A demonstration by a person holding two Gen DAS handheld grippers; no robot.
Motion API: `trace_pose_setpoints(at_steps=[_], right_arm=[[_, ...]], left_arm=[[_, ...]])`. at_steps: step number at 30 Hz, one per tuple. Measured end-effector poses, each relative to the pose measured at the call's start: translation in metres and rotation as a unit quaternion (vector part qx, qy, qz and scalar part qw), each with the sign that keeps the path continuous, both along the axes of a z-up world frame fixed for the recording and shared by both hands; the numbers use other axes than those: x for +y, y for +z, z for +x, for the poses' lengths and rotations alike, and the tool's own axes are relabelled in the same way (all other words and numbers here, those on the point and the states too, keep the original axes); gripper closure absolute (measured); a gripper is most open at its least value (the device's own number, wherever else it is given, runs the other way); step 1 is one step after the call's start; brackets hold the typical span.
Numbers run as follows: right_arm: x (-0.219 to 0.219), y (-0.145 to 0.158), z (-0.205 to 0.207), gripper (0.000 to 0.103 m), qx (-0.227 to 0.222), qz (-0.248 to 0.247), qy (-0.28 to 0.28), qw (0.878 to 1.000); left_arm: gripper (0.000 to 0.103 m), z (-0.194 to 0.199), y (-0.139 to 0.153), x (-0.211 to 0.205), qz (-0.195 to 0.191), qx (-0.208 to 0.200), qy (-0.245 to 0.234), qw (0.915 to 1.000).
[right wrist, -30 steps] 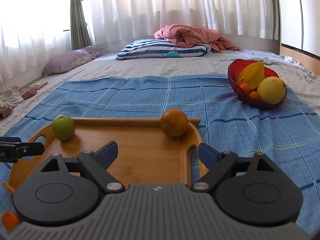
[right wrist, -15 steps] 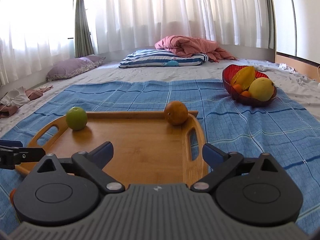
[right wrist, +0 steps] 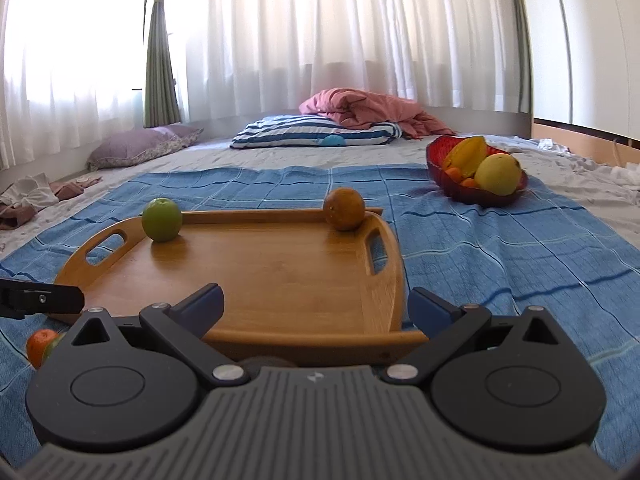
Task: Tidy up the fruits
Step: 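Move both tools back toward the remaining fruits in front of the tray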
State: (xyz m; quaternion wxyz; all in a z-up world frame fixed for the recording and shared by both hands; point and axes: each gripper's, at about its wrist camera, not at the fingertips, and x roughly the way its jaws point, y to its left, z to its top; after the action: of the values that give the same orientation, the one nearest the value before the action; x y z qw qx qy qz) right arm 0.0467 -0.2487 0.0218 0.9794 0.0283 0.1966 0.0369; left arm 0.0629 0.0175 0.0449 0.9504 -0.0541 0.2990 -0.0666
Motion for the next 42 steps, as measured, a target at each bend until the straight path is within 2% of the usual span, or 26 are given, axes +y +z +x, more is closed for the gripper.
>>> trace_pose_setpoints(at_steps=[5, 12, 25, 29, 34, 37, 42], right_arm=[[-0.001, -0.006, -0.017, 0.000, -0.014, 0.001, -0.022, 1.000], [0.003, -0.011, -0.033, 0.000, -0.016, -0.016, -0.030, 0.999], [0.000, -0.015, -0.046, 0.000, -0.017, 0.016, -0.039, 0.999], [-0.001, -0.015, -0.048, 0.000, -0.016, 0.025, -0.037, 0.999], [0.003, -0.018, -0.050, 0.000, -0.012, 0.018, -0.031, 0.999], [0.006, -0.019, -0.052, 0.000, -0.006, 0.015, -0.022, 1.000], [0.010, -0.019, -0.055, 0.001, -0.003, 0.015, -0.012, 1.000]], left_arm=[[0.000, -0.017, -0.002, -0.001, 0.012, -0.007, -0.005, 0.9999], [0.000, -0.035, -0.003, 0.002, 0.001, -0.011, -0.010, 0.9999], [0.001, -0.051, -0.007, -0.001, 0.002, -0.010, -0.020, 0.9997], [0.011, -0.056, -0.005, -0.004, 0.004, -0.009, -0.034, 0.9994], [0.016, -0.066, 0.000, -0.015, 0.025, -0.020, -0.046, 0.9984], [0.025, -0.069, 0.001, -0.024, 0.037, -0.021, -0.060, 0.9973], [0.030, -0.070, 0.000, -0.032, 0.034, -0.016, -0.075, 0.9965]])
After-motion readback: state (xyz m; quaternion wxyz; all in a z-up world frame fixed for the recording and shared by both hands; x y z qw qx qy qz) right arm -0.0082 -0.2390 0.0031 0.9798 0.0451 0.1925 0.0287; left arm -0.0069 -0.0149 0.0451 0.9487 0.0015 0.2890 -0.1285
